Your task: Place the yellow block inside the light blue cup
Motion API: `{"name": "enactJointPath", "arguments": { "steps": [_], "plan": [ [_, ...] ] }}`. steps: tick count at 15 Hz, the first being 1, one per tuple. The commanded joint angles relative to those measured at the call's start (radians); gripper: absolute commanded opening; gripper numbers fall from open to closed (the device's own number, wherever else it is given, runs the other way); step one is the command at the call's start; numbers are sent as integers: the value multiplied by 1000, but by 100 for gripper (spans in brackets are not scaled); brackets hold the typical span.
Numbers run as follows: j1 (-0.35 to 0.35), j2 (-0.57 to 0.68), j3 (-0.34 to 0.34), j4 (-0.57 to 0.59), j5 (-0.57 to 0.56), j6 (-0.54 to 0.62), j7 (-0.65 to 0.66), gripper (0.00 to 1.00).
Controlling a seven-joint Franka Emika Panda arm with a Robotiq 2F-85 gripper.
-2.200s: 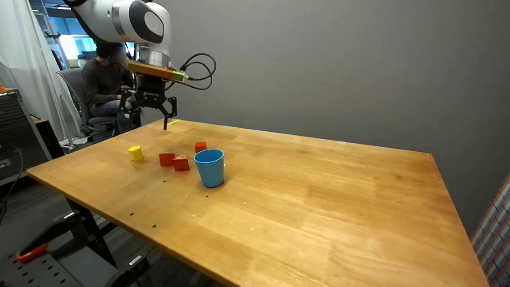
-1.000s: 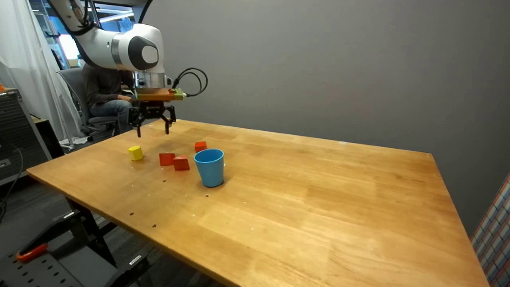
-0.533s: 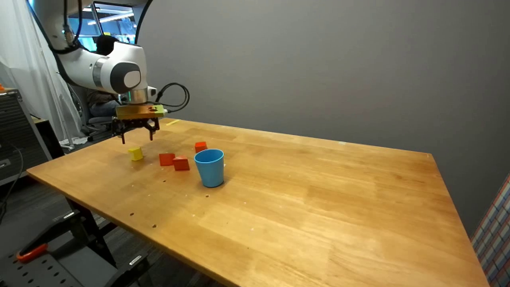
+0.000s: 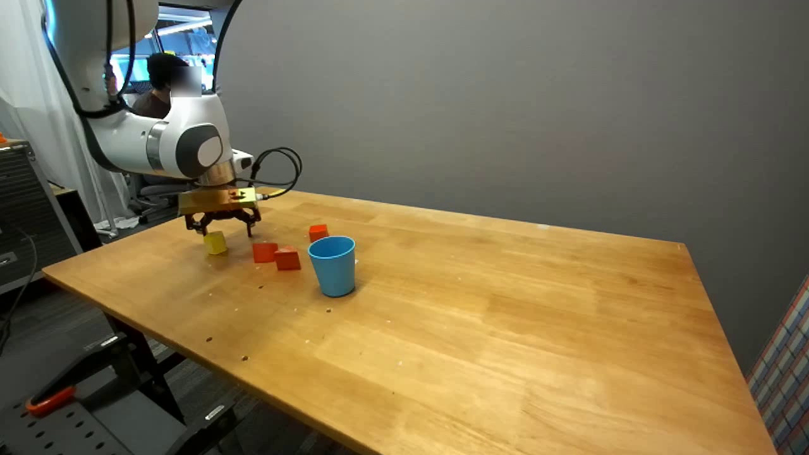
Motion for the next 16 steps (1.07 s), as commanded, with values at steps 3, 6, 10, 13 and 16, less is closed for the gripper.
{"name": "enactJointPath", "arguments": {
  "steps": [3, 6, 10, 13, 16],
  "plan": [
    [99, -69, -96, -79, -35, 21, 248, 100],
    [157, -108, -138, -128, -26, 23, 362, 100],
    [259, -153, -216, -190, -38, 35, 500, 100],
    [368, -171, -316, -217, -74, 37, 594, 75],
    [479, -165, -432, -210, -146, 60, 646, 56]
  ]
}}
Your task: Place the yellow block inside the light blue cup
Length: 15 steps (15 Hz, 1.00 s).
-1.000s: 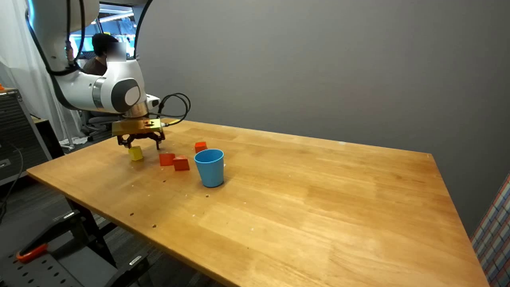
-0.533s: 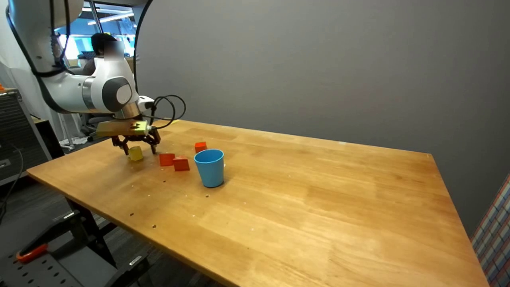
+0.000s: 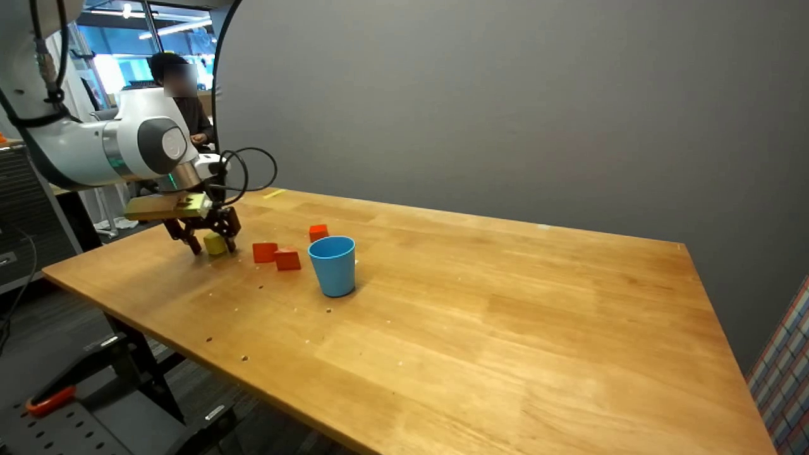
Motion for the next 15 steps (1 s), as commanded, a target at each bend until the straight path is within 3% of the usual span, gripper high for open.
{"name": "enactJointPath", "arguments": {
  "steps": [1, 5, 7, 9, 15],
  "plan": [
    [148, -24, -154, -30, -91, 38, 94, 49],
    [244, -16, -248, -25, -121, 32, 128, 20],
    [273, -48, -284, -47, -110, 5, 149, 22],
    [366, -83, -405, -75, -124, 5, 231, 22],
    [732, -122, -871, -143, -163, 12, 469, 22]
  ]
}}
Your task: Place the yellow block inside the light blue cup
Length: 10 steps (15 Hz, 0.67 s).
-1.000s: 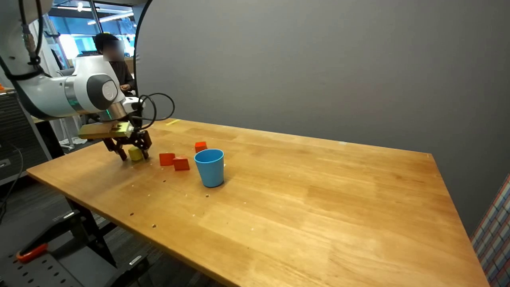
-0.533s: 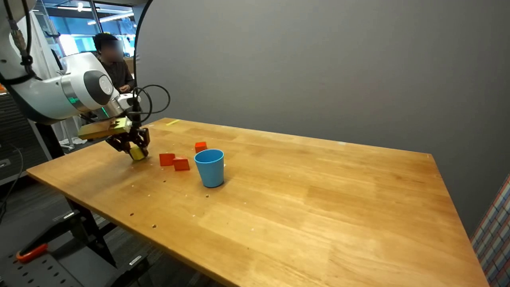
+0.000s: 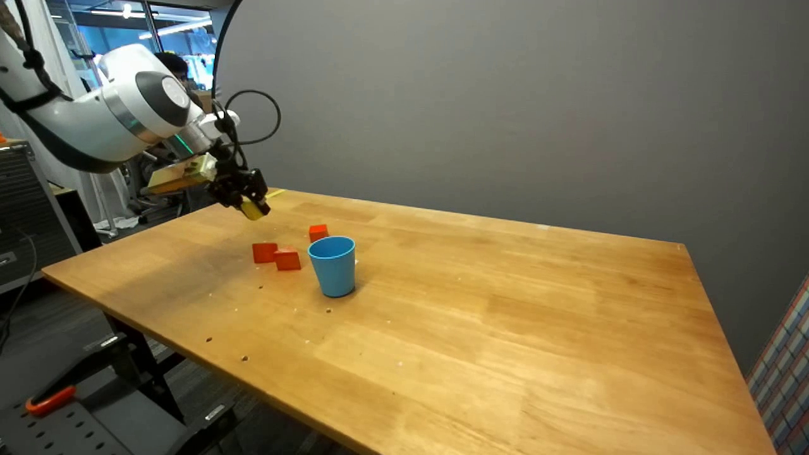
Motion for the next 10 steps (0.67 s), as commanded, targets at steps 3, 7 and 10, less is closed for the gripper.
{"name": "enactJointPath", "arguments": {
  "steps": [3, 7, 10],
  "plan": [
    [300, -49, -380, -129, 29, 19, 171, 21],
    [407, -43, -550, -236, 154, 55, 212, 21],
    [438, -48, -622, -302, 273, 92, 192, 21]
  ]
}}
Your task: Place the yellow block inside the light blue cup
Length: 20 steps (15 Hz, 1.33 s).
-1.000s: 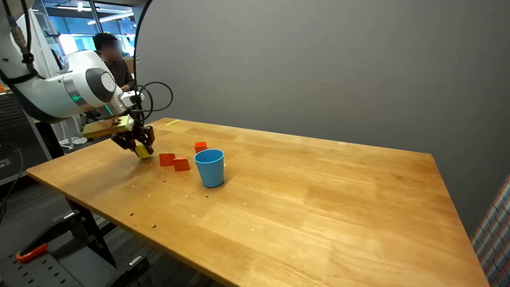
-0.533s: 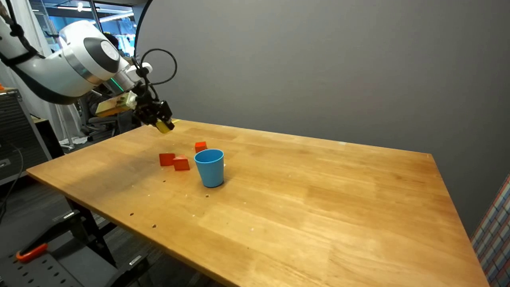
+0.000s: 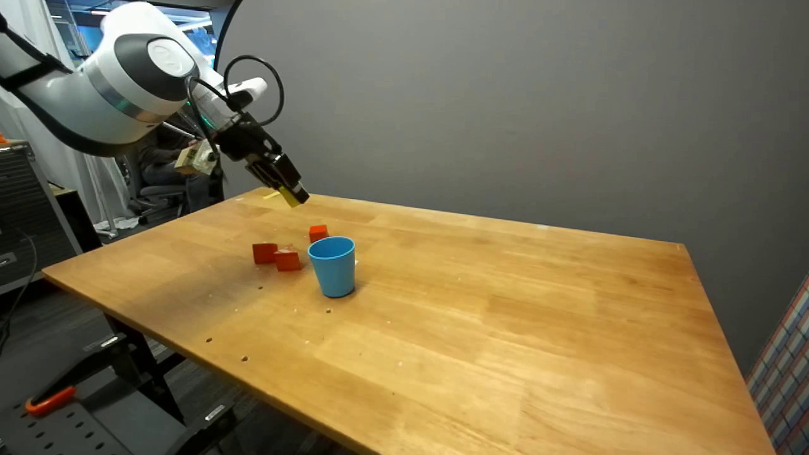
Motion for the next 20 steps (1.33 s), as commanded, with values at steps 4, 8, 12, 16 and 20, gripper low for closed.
{"name": "enactJointPath", "arguments": {
  "steps": [4, 8, 12, 16, 20],
  "plan": [
    [36, -35, -106, -150, 236, 109, -26, 21],
    [6, -17, -97, -180, 345, 124, -24, 21],
    [-37, -37, -71, -192, 396, 153, -40, 26],
    [-66, -36, -52, -202, 435, 190, -42, 83],
    [-75, -85, -26, -208, 430, 261, -103, 100]
  ]
}}
